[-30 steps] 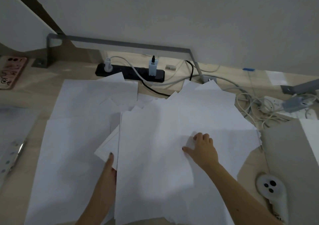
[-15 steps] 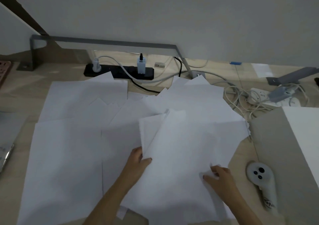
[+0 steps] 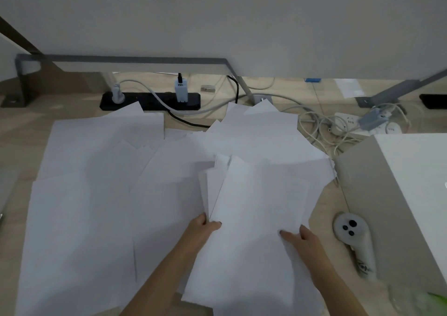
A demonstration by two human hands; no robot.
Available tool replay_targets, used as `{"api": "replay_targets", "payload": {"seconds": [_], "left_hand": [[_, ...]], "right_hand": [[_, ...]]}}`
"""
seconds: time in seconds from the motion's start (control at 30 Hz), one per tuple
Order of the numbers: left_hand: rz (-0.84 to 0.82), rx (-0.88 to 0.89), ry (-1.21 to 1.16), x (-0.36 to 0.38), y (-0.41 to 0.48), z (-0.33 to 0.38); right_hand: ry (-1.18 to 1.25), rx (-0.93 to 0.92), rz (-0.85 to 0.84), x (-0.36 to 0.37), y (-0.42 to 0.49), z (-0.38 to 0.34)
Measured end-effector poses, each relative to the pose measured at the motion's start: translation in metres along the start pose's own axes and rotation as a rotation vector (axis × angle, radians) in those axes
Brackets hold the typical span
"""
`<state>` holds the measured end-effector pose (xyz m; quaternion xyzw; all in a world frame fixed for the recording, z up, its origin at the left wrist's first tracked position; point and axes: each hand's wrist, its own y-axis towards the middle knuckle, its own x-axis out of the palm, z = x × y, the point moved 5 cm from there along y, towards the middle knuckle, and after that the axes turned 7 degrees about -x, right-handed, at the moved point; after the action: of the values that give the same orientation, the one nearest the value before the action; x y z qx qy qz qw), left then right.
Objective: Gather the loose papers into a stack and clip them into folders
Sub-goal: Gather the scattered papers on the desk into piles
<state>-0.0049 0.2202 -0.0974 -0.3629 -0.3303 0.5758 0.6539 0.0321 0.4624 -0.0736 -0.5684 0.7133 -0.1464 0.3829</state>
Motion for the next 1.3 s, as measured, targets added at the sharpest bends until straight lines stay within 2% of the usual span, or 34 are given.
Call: {"api": "replay_targets", "payload": {"seconds": [0.1,0.2,0.37,0.5,0.67,0.87,1.0,1.2,1.3], "left_hand": [[-0.013,0.054,-0.017,0.010,-0.004,-0.004],[0.097,0.124,-0.056,0.000,-0.014,0.002],[0.225,0.266,-0.130,-0.049,-0.045,0.019],[0.409,0.313,-0.124,-0.107,-0.065,0.016],[0.611,0.273,-0.116,-0.191,-0.086,-0.008],[0.822,0.191,0.011,-0.276,-0.088,-0.038],[0.896,0.009,0.209,-0.306,-0.072,-0.064],[0.803,0.134,-0.079,-0.329,-0.071,-0.074],[0.728,0.146,-0.206,-0.334,-0.072,-0.074]], "right_hand": [[0.031,-0.097,-0.069,0.005,-0.014,-0.017],[0.042,-0.223,-0.076,0.005,-0.020,-0.033],[0.055,-0.238,-0.143,0.026,-0.020,-0.058],[0.030,-0.286,-0.320,0.085,-0.024,-0.082],[-0.031,-0.296,-0.490,0.184,-0.040,-0.095],[-0.122,-0.295,-0.503,0.270,-0.062,-0.096],[-0.093,-0.243,-0.443,0.298,-0.065,-0.092],[-0.023,-0.106,-0.341,0.314,-0.068,-0.087],[-0.067,-0.089,-0.400,0.322,-0.072,-0.087]]}}
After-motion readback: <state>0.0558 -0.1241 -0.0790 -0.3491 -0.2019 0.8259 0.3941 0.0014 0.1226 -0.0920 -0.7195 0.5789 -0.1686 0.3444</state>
